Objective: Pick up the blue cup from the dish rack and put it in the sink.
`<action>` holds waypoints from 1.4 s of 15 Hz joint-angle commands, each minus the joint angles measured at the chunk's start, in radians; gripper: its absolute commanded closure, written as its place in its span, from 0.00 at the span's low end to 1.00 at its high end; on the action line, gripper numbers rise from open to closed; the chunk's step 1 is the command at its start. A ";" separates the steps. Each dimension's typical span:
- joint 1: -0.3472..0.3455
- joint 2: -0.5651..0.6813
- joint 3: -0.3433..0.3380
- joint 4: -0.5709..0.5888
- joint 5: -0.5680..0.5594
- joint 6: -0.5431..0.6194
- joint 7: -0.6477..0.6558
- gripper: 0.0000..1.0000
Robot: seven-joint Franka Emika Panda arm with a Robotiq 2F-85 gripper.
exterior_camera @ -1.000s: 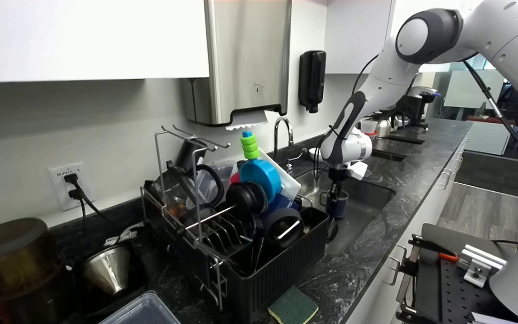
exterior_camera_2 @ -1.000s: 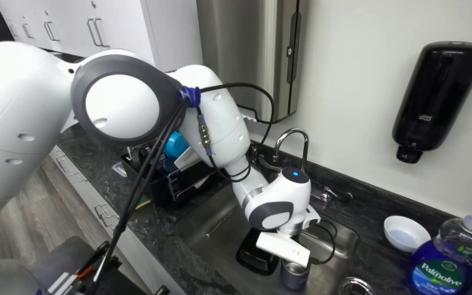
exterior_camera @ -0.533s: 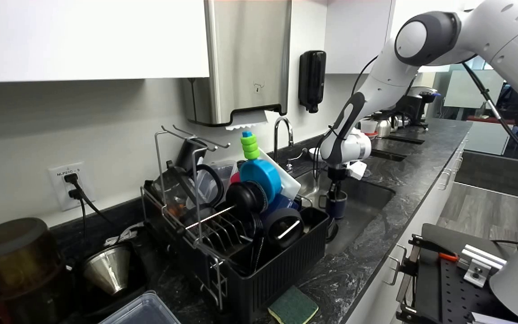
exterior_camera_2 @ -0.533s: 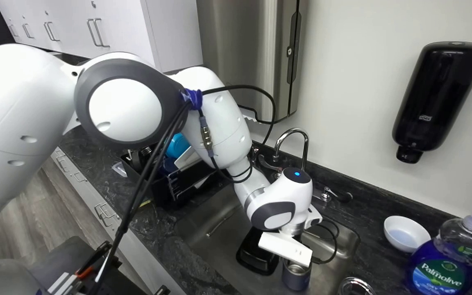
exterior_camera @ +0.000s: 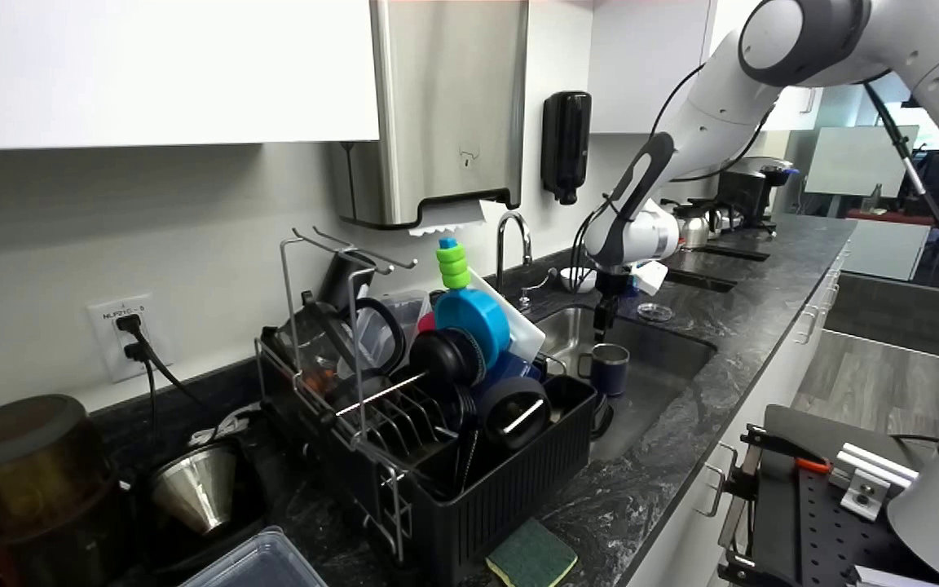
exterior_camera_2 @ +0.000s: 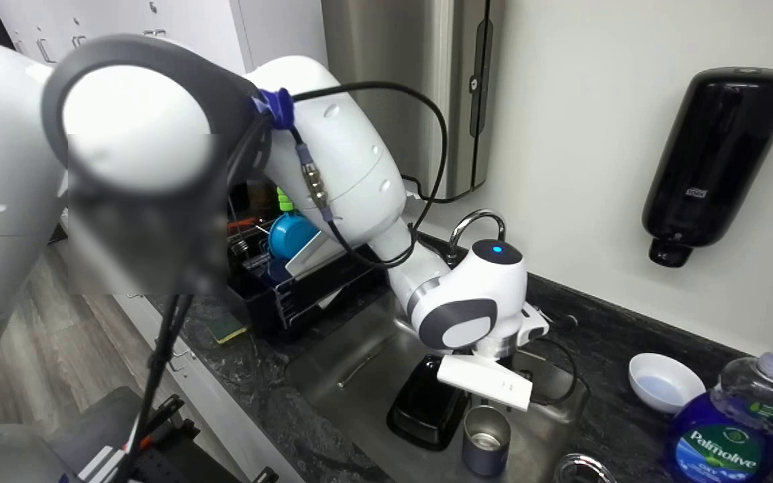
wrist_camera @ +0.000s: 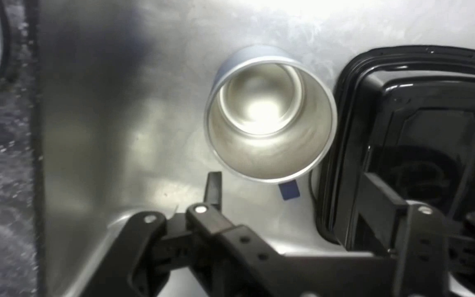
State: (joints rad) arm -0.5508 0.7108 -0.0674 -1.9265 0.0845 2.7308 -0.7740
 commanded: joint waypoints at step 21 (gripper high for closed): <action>0.179 -0.952 -0.218 -0.502 0.152 -0.485 -0.249 0.00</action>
State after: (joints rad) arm -0.4266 -0.2019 -0.2351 -2.4173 0.2927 2.2966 -1.0397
